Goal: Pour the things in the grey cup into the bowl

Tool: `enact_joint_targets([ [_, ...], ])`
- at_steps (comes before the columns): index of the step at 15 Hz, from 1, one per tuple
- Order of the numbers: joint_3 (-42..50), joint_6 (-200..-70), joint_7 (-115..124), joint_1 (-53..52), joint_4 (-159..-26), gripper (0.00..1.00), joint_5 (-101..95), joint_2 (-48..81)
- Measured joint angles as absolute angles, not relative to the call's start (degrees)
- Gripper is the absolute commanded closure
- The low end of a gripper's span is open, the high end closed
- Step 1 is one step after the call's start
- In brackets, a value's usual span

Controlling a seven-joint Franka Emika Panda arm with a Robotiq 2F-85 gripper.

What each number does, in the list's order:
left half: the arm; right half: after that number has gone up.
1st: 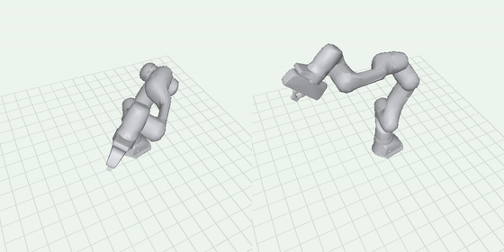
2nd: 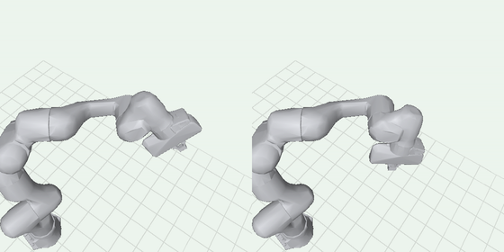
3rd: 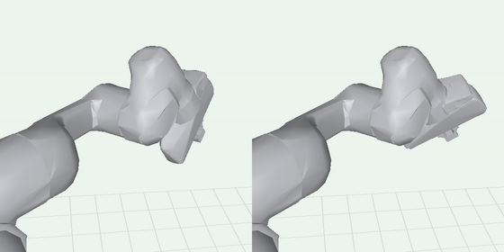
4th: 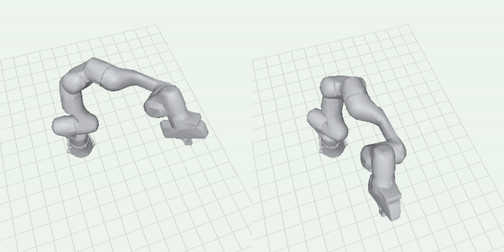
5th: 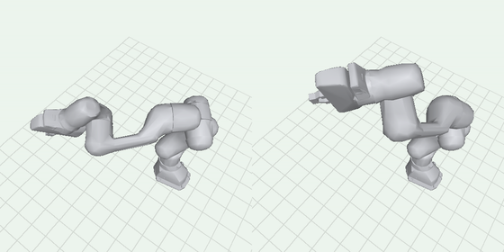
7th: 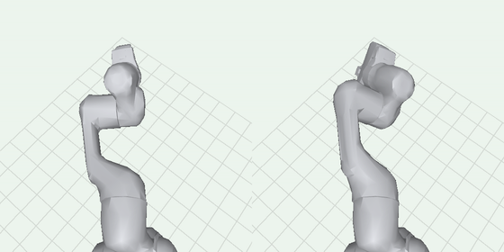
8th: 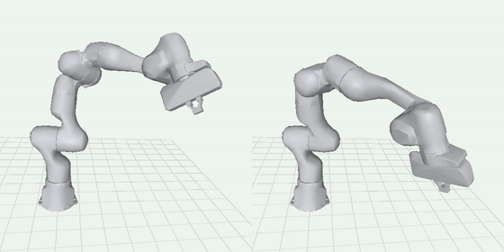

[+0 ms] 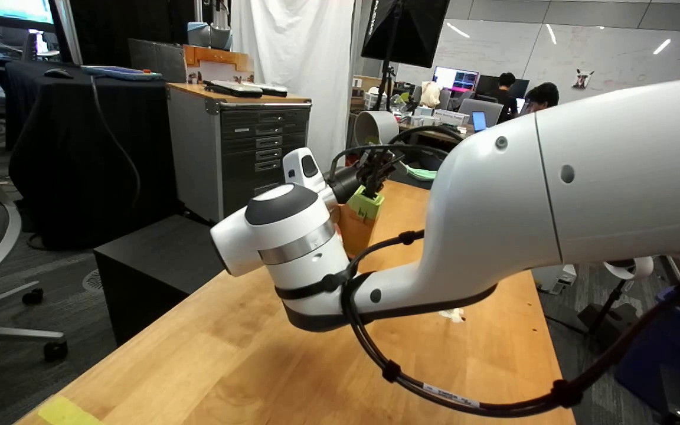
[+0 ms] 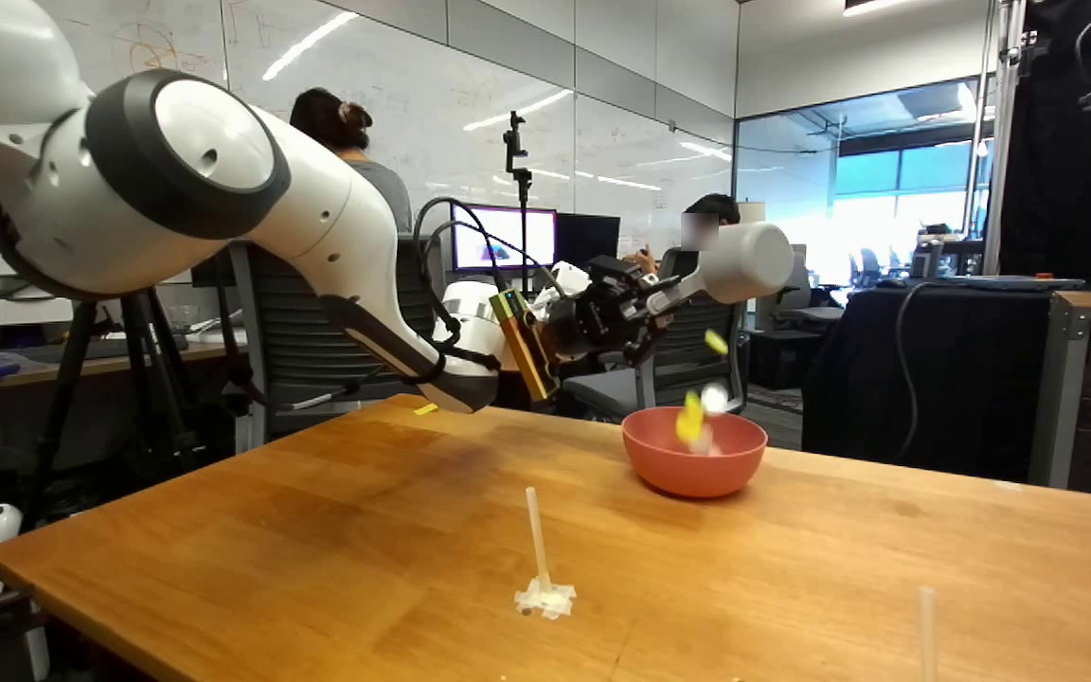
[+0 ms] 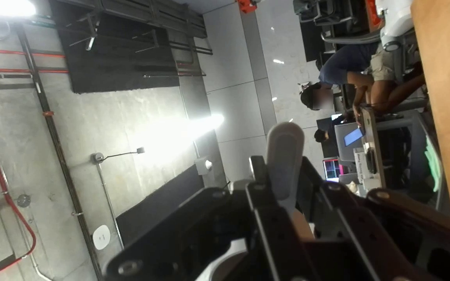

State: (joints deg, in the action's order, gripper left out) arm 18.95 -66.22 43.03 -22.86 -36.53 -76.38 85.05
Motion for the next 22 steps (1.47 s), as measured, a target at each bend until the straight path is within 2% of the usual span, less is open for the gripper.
enact_joint_targets([
  [22,18.66,-66.2,38.68,-21.91,-36.72,0.94,-82.76,85.05],
])
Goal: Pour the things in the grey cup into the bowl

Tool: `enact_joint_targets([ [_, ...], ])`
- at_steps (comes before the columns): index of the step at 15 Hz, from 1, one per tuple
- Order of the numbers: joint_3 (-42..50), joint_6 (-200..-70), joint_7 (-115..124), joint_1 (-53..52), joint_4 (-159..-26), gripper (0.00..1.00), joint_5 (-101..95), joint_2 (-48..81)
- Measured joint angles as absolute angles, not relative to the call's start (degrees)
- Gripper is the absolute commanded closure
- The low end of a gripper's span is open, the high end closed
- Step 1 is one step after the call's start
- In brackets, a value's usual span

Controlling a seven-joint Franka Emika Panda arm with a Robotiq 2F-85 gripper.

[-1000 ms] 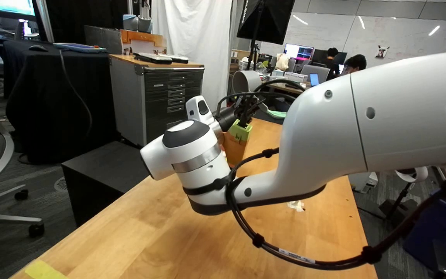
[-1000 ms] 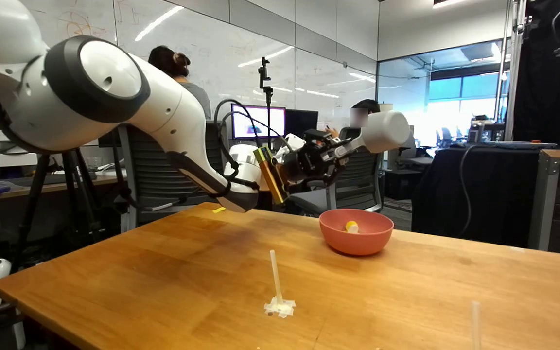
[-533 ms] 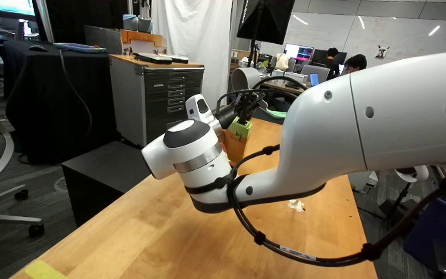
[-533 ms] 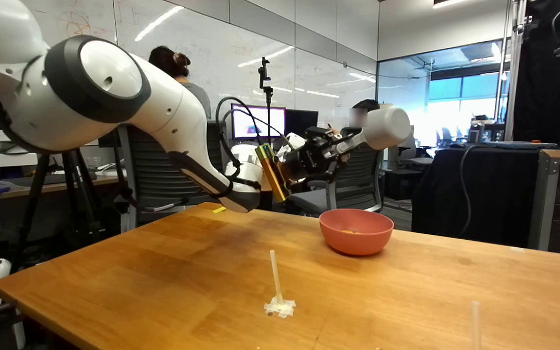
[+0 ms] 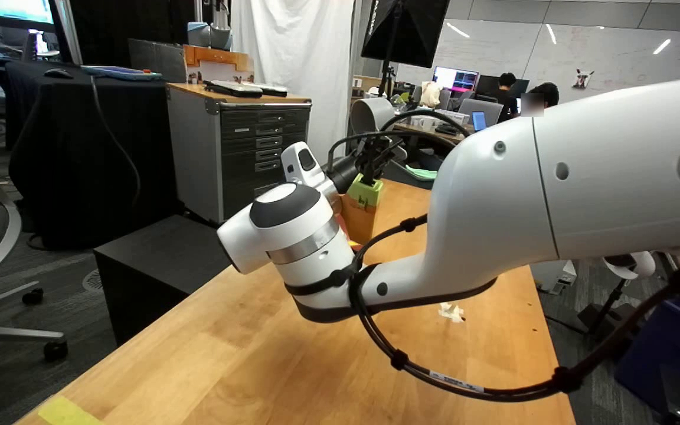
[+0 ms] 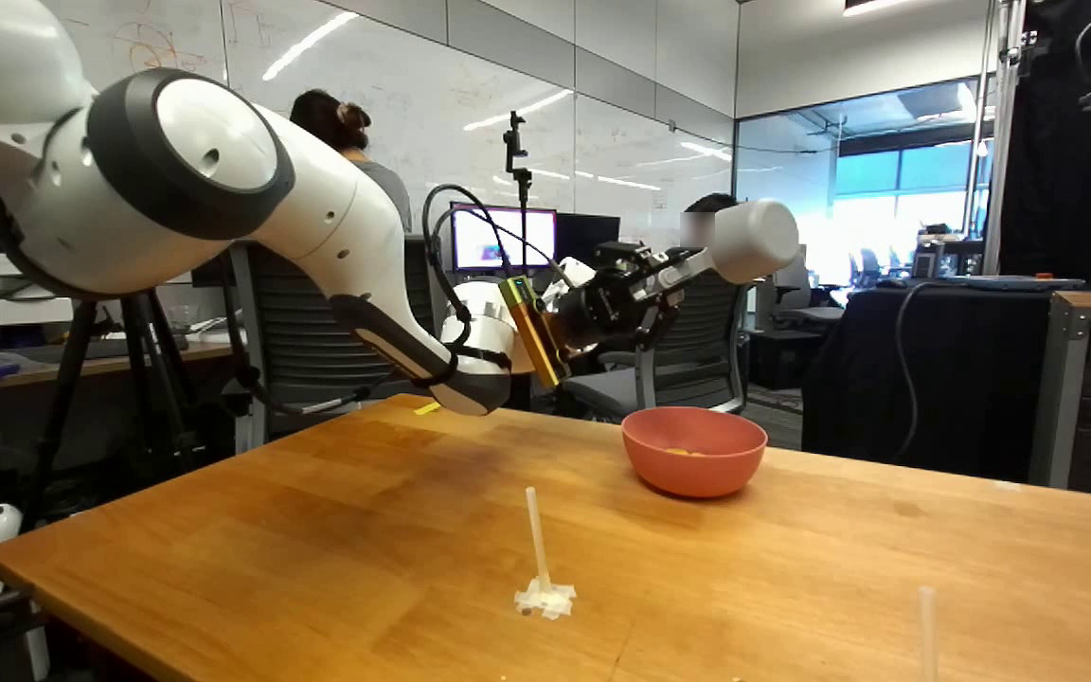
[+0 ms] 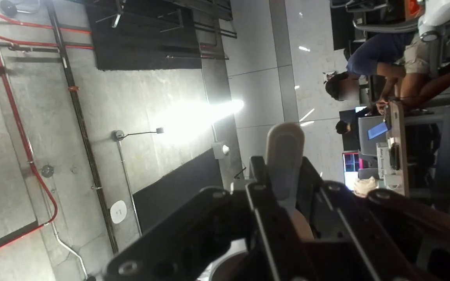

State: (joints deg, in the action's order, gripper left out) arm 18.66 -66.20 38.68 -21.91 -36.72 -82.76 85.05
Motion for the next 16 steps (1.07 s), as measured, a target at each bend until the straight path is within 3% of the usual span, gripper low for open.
enact_joint_targets([
  [16,17.95,-66.2,36.95,-21.74,-37.68,0.94,-86.45,85.05],
])
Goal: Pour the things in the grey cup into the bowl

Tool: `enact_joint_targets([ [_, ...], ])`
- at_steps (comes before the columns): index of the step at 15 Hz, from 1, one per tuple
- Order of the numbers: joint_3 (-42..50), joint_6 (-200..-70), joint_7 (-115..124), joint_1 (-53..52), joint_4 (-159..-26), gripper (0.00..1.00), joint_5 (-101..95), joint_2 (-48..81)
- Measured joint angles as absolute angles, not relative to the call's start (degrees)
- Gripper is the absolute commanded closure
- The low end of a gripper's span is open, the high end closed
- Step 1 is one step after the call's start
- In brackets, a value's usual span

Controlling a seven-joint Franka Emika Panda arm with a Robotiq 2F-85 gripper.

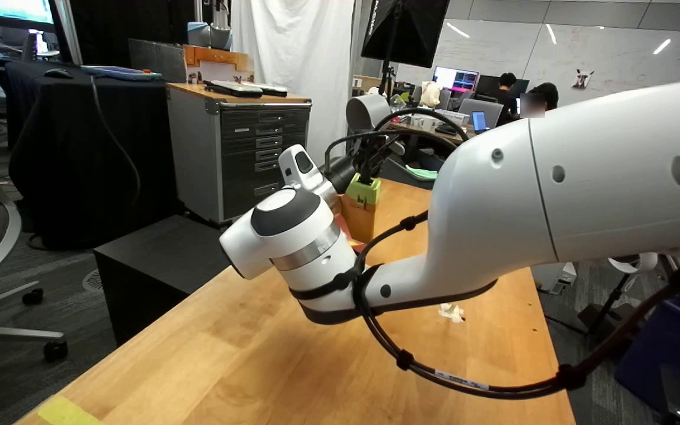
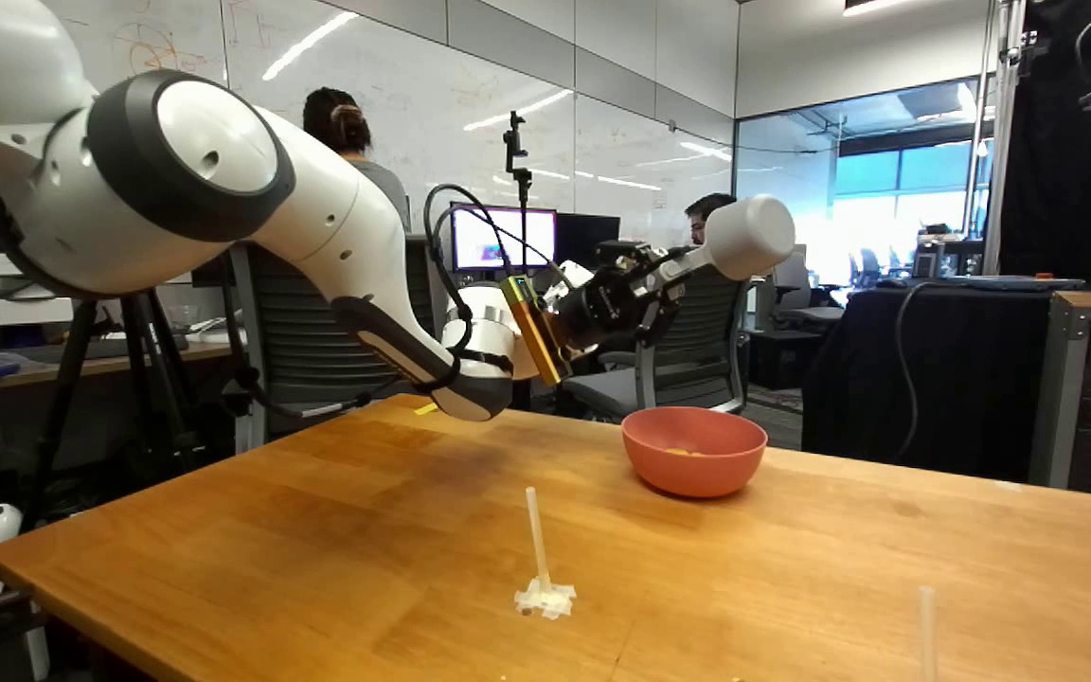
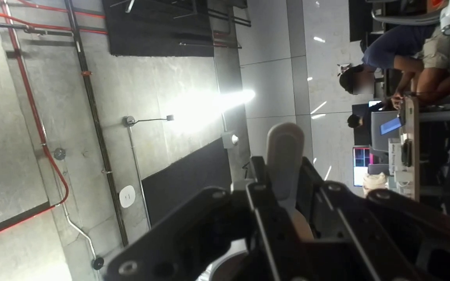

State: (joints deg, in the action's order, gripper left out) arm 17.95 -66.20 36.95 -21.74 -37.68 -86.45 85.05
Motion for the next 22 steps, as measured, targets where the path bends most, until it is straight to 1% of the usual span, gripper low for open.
enact_joint_targets([
  [4,14.8,-66.27,36.94,-20.59,-36.63,0.94,-85.52,85.03],
  [10,8.21,-69.62,36.92,-17.12,-33.18,0.94,-77.35,83.6],
  [22,-3.14,-78.01,36.62,-4.8,-32.85,0.94,-60.6,71.46],
])
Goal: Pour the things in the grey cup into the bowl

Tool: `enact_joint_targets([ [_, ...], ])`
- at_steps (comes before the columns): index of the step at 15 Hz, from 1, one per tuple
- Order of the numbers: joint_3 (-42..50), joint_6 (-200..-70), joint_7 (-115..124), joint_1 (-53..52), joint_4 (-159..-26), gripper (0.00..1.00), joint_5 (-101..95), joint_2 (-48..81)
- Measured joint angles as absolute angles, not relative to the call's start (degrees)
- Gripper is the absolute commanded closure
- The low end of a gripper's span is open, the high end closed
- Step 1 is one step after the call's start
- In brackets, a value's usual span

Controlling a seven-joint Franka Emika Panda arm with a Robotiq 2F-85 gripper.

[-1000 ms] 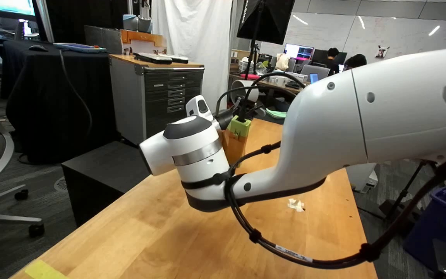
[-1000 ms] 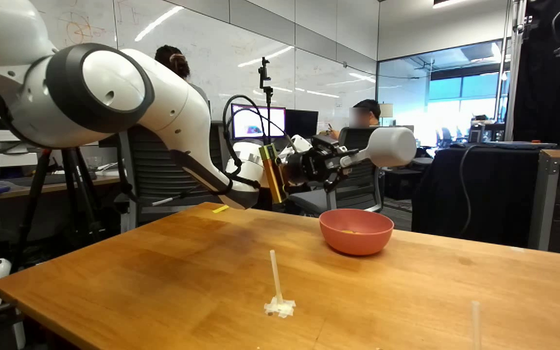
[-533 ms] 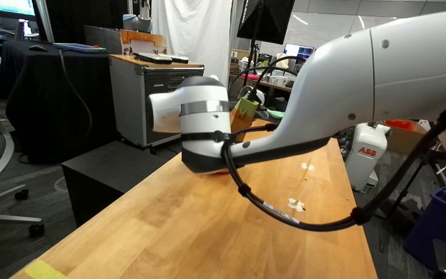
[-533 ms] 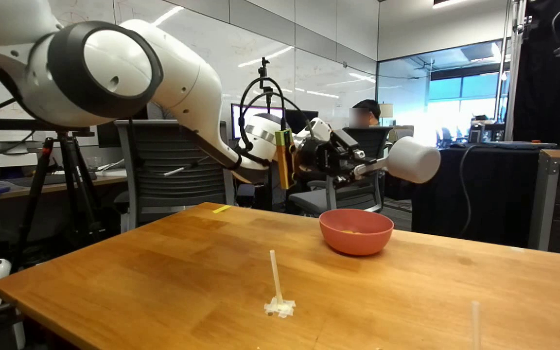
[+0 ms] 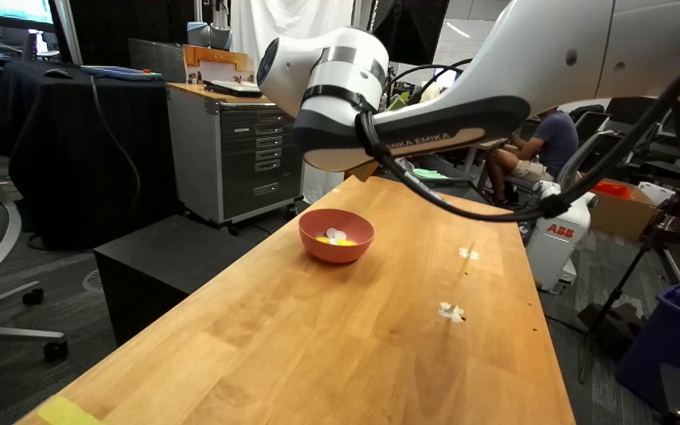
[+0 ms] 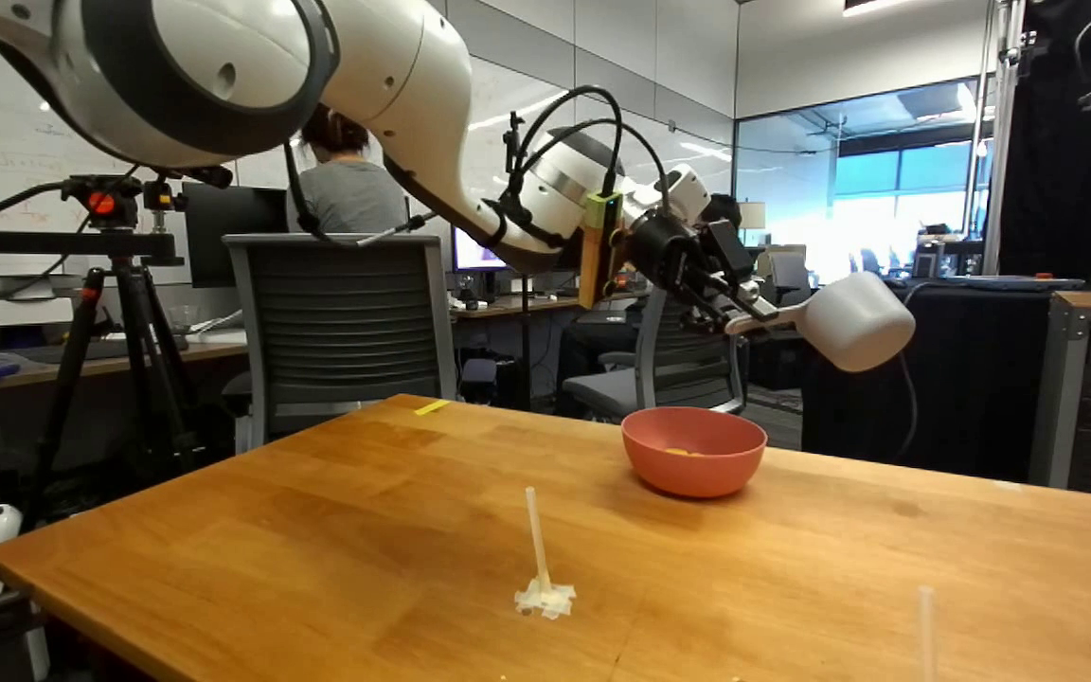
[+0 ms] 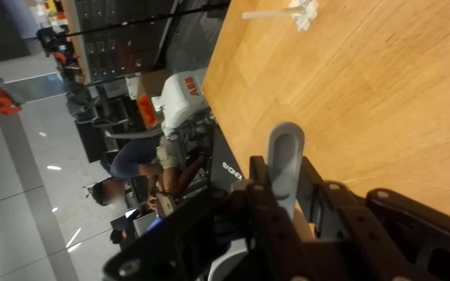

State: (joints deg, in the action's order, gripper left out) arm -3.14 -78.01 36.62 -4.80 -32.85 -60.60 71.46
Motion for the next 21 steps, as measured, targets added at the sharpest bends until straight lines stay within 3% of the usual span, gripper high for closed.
enact_joint_targets([
  [8,-11.52,-94.19,44.56,4.14,-39.08,0.94,-51.77,67.63],
  [14,-14.49,-112.88,51.51,11.27,-51.68,0.94,-51.41,61.91],
  [21,-19.77,-124.02,52.12,18.52,-68.06,0.94,-51.28,54.31],
])
